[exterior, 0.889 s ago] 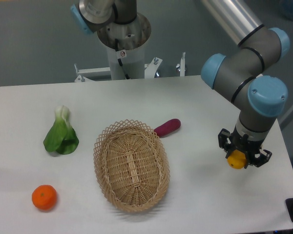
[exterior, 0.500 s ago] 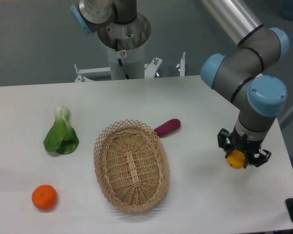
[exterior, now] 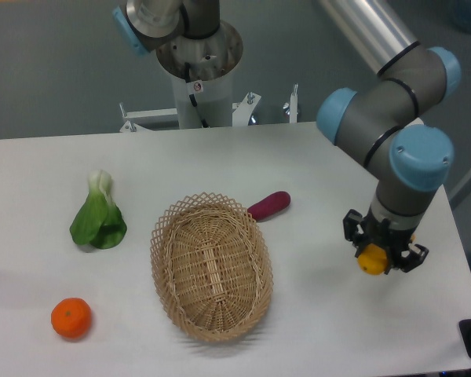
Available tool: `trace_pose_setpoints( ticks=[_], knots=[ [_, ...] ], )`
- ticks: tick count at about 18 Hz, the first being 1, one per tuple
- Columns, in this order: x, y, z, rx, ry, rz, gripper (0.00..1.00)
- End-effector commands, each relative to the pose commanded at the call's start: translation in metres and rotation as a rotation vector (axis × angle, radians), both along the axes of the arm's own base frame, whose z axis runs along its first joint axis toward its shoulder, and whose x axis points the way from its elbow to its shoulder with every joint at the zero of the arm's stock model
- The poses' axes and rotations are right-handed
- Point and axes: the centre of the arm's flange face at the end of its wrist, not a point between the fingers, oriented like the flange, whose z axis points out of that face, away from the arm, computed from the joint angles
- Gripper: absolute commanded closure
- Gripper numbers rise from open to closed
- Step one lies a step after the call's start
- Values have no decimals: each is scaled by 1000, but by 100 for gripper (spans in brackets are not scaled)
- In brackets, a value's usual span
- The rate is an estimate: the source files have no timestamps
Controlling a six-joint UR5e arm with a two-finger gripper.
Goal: Place the mango on the table
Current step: 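Hold the yellow mango in the gripper and lift it slightly, then carry the mango over the wicker basket toward the bok choy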
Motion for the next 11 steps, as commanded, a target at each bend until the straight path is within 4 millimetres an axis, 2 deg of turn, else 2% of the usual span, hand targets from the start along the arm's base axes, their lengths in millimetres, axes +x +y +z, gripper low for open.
trace_pose_setpoints(
  ticks=[1, 2, 5, 11],
  knots=[
    [18, 15, 0, 2, -4, -12, 67],
    [46, 38, -1, 5, -5, -39, 67],
    [105, 81, 4, 16, -5, -68, 67],
    [225, 147, 11, 22, -3, -189, 67]
  ],
)
